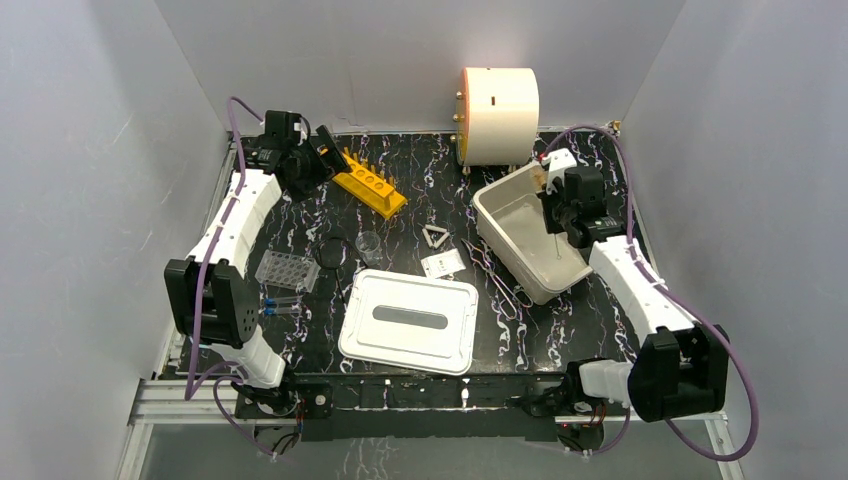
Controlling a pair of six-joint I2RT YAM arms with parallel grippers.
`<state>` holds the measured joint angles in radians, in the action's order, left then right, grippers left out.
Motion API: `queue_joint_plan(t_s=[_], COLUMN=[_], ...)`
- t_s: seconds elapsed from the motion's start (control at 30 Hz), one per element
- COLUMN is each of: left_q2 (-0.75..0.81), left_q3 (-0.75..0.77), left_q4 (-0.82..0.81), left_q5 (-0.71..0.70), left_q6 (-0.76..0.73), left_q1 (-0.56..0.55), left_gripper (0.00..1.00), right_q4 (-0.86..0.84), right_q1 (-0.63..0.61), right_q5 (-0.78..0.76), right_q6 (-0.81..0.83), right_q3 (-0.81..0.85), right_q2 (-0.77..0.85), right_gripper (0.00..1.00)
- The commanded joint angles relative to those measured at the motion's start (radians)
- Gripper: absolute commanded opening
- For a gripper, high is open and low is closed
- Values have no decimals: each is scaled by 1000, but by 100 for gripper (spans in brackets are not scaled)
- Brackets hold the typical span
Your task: Organize the chemistry lab equipment
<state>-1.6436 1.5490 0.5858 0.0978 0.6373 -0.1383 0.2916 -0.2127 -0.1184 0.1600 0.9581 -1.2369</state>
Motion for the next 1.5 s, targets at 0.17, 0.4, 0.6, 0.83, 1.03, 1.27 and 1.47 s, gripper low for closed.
queue_joint_plan(t_s=[0.17,0.4,0.6,0.83,1.03,1.27,1.47], left_q2=[19,19,14,-1,-4,-3,25], left_q3=[29,36,37,44,56,65,61], left_q4=[11,20,19,18,17,13,28], left_q5=[17,-3,-12,-14,-25,0,-28], left_q6=[7,-1,-12,-15,-35,-46,-85], left_q1=[8,8,8,8,8,8,8], left_gripper=[98,98,98,98,98,98,98], right_q4=[81,176,226,262,274,297,343], right_q1=[76,85,83,82,82,82,81], right_q5=[274,493,500,473,518,474,385], right_q6=[97,86,248,279,242,144,-103], right_q3=[5,48,27,80,90,178,448], right_q2=[-80,-181,-196,-245,-236,-217,-241], right_gripper=[0,0,0,6,26,51,65])
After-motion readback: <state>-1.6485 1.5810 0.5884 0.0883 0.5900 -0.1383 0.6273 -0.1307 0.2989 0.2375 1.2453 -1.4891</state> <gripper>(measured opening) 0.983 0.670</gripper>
